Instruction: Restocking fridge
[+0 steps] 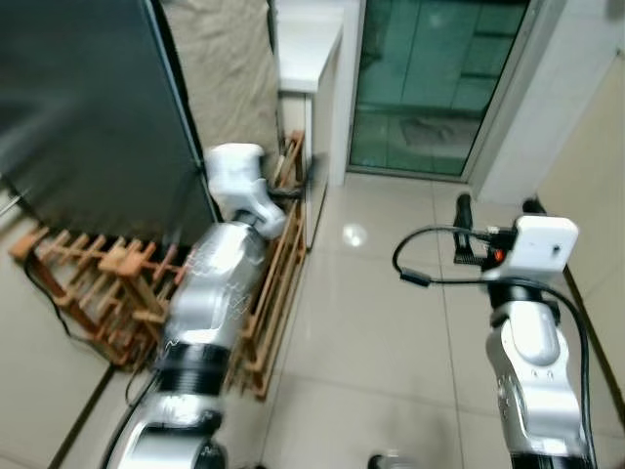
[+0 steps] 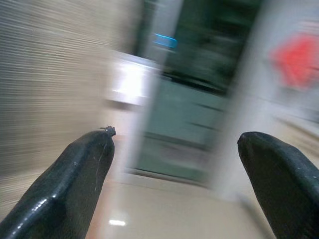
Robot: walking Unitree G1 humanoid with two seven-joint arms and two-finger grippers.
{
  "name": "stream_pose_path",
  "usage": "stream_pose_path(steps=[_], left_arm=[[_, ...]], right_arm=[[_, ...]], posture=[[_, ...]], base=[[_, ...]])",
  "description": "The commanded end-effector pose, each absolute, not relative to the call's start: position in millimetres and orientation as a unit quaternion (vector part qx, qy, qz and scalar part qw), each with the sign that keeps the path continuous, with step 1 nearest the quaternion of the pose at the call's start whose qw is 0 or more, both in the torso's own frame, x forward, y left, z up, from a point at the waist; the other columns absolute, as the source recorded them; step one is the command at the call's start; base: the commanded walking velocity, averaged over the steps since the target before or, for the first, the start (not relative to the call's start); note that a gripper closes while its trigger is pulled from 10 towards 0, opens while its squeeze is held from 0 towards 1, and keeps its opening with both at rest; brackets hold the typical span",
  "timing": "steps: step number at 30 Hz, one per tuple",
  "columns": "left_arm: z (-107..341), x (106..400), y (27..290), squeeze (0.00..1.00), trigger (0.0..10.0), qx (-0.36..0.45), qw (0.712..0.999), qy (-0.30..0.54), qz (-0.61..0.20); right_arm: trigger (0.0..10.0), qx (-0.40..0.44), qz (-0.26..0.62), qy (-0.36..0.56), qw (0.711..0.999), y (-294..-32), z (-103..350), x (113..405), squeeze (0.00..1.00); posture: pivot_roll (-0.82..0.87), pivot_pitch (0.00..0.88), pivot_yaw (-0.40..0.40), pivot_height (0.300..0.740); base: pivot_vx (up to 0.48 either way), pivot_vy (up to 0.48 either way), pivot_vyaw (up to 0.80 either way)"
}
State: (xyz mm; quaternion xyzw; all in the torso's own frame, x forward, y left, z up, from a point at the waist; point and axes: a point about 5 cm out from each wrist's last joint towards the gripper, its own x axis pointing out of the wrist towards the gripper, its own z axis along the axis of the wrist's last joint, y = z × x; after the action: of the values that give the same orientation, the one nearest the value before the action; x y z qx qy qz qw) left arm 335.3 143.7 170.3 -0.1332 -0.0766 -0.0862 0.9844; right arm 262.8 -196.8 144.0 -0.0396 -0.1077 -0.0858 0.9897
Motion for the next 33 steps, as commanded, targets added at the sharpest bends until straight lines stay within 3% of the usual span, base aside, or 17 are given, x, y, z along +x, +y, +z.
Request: stream_pose_path(steps=[1,6,10,14,19,33], left_arm=[[164.4,327.5,157.6,0.0,10.0,-0.124,0.989,-0.071,-0.039],[168.1,311.8,174.1,0.0,10.0,-0.091,0.991,-0.092,0.02],[185.5,296.9,168.7,0.0,10.0,-0.048,0.989,-0.138,0.002],[187.2,301.2,145.2,0.0,10.0,-0.057,0.988,-0.137,-0.042],[187.8,305.5,136.0,0.0,10.0,-0.079,0.987,-0.125,-0.054],[179.2,313.0,136.1,0.0,10.0,-0.072,0.992,-0.092,-0.042]], right_arm=[[10.0,-0.033,-0.071,-0.126,0.989,-187.4,151.7,265.6,0.07],[10.0,-0.03,-0.077,-0.141,0.987,-188.4,155.8,265.7,0.07],[10.0,-0.034,-0.096,-0.146,0.984,-200.4,156.3,264.7,0.07],[10.0,-0.044,-0.079,-0.149,0.985,-197.8,159.0,269.7,0.07],[10.0,-0.045,-0.063,-0.149,0.986,-194.6,162.3,274.2,0.07],[10.0,-0.053,-0.041,-0.137,0.988,-194.0,159.2,277.0,0.07]], posture=[[-0.12,0.0,0.017,0.74],[-0.12,0.0,0.011,0.74],[-0.11,0.0,0.004,0.74],[-0.12,0.0,-0.014,0.74],[-0.13,0.0,-0.019,0.74],[-0.14,0.0,-0.017,0.74]], base=[[0.0,0.0,0.0],[0.0,0.0,0.0],[0.0,0.0,0.0],[0.0,0.0,0.0],[0.0,0.0,0.0],[0.0,0.0,0.0]])
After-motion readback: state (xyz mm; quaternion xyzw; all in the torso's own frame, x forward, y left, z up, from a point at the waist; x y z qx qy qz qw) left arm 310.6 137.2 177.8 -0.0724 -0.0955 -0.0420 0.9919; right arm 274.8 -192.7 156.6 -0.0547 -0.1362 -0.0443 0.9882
